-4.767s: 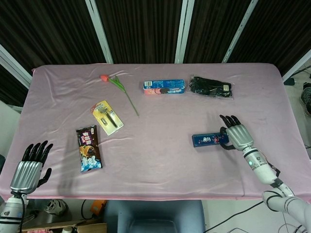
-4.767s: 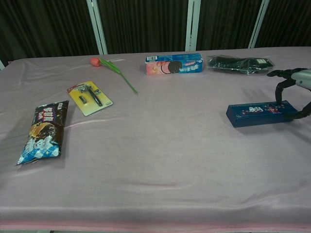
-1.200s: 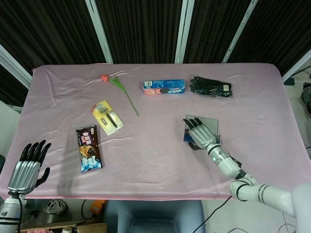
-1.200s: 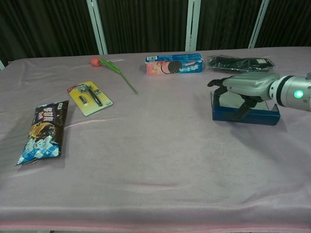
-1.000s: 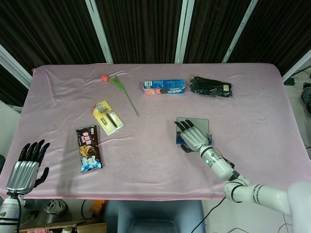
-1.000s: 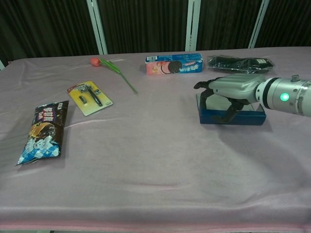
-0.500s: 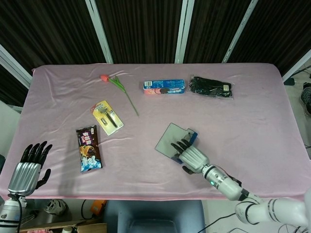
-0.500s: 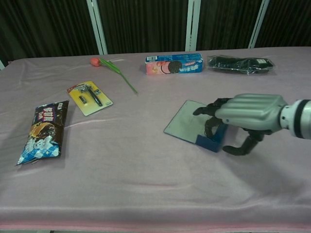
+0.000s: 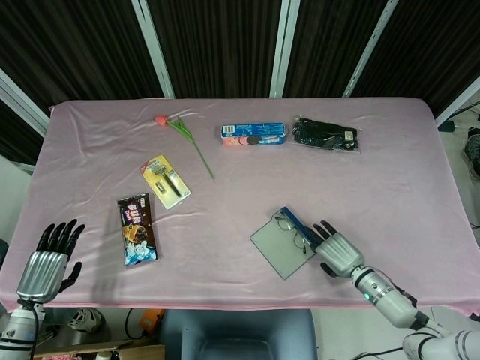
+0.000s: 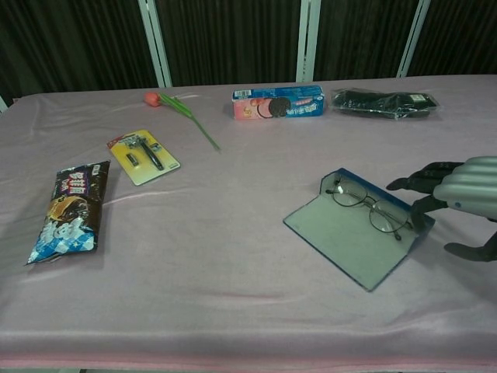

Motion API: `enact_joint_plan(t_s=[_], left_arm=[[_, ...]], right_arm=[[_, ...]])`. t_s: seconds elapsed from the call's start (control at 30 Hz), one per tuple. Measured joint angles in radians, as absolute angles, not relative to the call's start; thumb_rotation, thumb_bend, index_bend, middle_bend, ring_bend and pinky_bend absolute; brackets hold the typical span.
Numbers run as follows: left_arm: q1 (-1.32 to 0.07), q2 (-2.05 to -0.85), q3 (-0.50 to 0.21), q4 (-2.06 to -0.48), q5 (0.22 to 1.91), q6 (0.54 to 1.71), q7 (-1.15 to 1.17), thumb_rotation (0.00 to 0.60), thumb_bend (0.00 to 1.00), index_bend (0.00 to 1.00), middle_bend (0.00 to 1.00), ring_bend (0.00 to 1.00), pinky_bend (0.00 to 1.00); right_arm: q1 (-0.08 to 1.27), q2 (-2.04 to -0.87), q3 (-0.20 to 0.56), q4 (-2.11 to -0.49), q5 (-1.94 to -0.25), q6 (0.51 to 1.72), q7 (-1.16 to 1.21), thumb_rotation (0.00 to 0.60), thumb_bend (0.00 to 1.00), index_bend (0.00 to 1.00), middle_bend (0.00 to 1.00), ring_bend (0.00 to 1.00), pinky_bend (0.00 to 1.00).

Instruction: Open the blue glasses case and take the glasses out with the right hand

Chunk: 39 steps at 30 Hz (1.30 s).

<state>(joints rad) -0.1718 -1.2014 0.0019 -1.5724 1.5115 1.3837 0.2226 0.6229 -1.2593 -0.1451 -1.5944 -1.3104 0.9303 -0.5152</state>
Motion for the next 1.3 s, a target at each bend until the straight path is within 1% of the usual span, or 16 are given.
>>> enact_joint_plan(t_s=[0.2, 0.37, 0.6, 0.73, 1.1, 1.2, 1.3], left_arm=[[-0.176, -1.208, -0.003, -1.568, 1.498, 1.372, 0.233, 0.600, 0.41, 0.00, 0.00, 0.00, 0.00], [-0.182, -1.212, -0.006, -1.565, 1.485, 1.357, 0.239, 0.600, 0.41, 0.00, 0.00, 0.00, 0.00], [-0.188, -1.216, -0.016, -1.566, 1.460, 1.344, 0.248, 0.600, 0.41, 0.00, 0.00, 0.00, 0.00], [-0.185, -1.211, -0.014, -1.568, 1.465, 1.351, 0.243, 0.600, 0.41, 0.00, 0.00, 0.00, 0.00], [-0.185, -1.208, -0.008, -1.569, 1.474, 1.353, 0.237, 0.600, 0.41, 0.00, 0.00, 0.00, 0.00], [-0.187, -1.210, -0.008, -1.569, 1.471, 1.347, 0.242, 0.600, 0.41, 0.00, 0.00, 0.00, 0.00], [-0.189, -1.212, -0.007, -1.568, 1.469, 1.344, 0.245, 0.600, 0.41, 0.00, 0.00, 0.00, 0.00]], right_arm=[[0.610, -1.283, -0.117, -1.482, -1.282, 0.921, -0.478, 0.600, 0.58, 0.49, 0.01, 0.00, 0.00], [0.614, -1.305, -0.085, -1.429, -1.255, 0.905, -0.461, 0.600, 0.58, 0.48, 0.01, 0.00, 0.00], [0.677, -1.404, 0.002, -1.287, -1.177, 0.839, -0.490, 0.600, 0.58, 0.48, 0.01, 0.00, 0.00], [0.682, -1.406, 0.014, -1.290, -1.169, 0.834, -0.488, 0.600, 0.58, 0.47, 0.01, 0.00, 0.00], [0.630, -1.317, 0.007, -1.386, -1.255, 0.929, -0.407, 0.600, 0.58, 0.49, 0.01, 0.00, 0.00], [0.642, -1.325, 0.025, -1.385, -1.275, 0.933, -0.393, 0.600, 0.57, 0.49, 0.01, 0.00, 0.00], [0.665, -1.356, 0.044, -1.360, -1.279, 0.917, -0.386, 0.600, 0.55, 0.49, 0.01, 0.00, 0.00]])
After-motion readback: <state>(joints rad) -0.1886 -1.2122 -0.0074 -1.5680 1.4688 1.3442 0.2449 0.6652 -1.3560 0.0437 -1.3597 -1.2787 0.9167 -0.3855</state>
